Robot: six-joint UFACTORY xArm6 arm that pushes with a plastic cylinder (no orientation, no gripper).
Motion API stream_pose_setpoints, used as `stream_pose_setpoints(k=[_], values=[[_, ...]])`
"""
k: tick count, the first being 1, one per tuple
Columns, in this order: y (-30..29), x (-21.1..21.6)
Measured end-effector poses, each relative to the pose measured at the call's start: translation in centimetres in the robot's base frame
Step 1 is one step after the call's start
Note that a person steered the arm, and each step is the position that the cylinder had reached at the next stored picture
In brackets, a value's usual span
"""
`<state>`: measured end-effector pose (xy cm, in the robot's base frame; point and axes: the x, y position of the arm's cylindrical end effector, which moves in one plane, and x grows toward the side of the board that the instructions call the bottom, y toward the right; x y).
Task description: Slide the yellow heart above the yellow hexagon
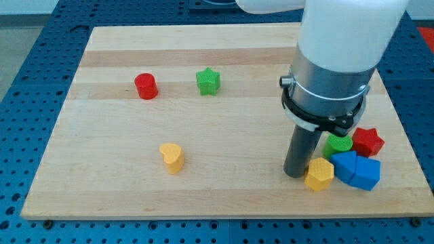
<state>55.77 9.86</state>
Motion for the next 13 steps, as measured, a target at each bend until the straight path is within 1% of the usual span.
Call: stream_pose_setpoints(k=[1, 2, 3, 4, 5, 6, 7, 8, 10, 12, 13], values=[[-3.3, -2.4], [-6.9, -7.9], [-13.4, -12.4], [-23.5, -12.4], [-31.4, -9.6], [-33.4, -5.7], [-30.6, -3.4], [-26.3, -1.6], [-15.2, -1.5], [-18.1, -1.5], [-15.3, -1.5]])
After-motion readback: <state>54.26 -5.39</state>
